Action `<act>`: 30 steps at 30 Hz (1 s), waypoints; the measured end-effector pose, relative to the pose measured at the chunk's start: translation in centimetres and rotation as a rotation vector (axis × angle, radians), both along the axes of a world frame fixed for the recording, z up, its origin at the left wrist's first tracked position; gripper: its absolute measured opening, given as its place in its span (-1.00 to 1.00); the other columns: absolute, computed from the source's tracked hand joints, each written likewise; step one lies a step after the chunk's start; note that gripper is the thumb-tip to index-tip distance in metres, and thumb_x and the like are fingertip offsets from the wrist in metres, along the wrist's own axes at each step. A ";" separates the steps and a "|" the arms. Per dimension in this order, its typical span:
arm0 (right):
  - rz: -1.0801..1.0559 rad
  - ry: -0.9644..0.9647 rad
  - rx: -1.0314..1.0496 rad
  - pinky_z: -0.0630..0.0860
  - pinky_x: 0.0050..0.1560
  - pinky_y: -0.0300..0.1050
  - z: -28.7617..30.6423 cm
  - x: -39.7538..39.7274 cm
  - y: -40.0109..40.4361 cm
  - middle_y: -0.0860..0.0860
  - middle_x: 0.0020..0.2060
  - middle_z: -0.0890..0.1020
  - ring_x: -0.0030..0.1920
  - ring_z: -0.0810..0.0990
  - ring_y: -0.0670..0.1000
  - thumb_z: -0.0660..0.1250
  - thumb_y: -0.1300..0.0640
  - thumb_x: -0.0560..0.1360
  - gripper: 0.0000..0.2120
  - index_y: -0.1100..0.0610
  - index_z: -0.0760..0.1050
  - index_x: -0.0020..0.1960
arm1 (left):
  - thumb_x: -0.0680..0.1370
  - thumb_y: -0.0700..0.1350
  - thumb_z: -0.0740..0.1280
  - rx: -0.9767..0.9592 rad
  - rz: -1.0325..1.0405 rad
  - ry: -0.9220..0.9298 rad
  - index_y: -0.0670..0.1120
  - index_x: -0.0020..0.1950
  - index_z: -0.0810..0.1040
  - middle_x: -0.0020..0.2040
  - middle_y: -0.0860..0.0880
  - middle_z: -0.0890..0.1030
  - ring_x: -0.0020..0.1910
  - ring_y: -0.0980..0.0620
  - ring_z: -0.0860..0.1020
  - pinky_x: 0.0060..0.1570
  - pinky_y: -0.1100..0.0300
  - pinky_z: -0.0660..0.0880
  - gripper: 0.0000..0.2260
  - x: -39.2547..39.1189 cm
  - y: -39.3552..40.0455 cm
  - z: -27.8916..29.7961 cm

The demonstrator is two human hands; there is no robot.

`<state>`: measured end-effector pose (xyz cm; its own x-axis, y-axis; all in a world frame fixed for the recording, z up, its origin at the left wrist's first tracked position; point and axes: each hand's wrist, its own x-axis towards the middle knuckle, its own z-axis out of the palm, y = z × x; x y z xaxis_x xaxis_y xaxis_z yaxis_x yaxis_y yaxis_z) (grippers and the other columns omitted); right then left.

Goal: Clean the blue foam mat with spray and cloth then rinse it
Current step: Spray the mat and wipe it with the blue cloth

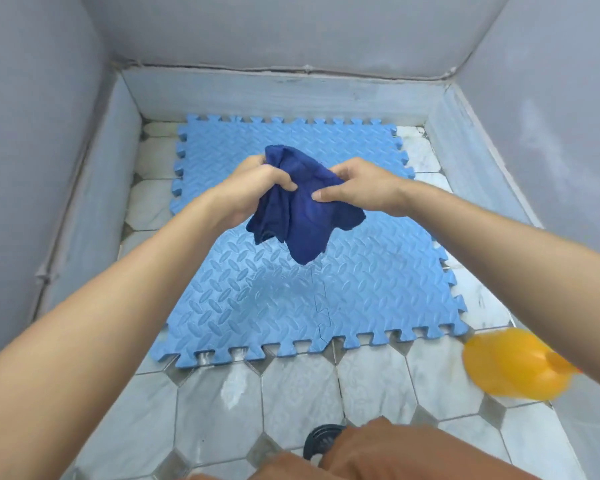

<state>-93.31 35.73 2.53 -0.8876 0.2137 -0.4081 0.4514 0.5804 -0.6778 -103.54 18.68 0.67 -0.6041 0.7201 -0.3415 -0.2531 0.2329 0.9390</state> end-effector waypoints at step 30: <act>0.163 0.117 0.780 -0.01 0.33 0.54 -22.7 -6.9 -1.9 -0.02 0.58 0.08 0.56 0.04 0.17 0.01 -0.19 0.48 -0.39 -0.29 0.02 0.53 | 0.64 0.00 -0.07 -0.814 0.259 0.968 -0.14 0.53 0.23 0.55 -0.06 0.20 0.56 -0.01 0.08 0.50 0.24 -0.06 -0.51 -3.1 -11.6 -21.8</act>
<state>-100.18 33.78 -20.17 -0.9599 0.2628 -0.0978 0.2714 0.9585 -0.0879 -106.66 7.05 -21.10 -0.9406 0.3382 0.0286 0.3236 0.8683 0.3760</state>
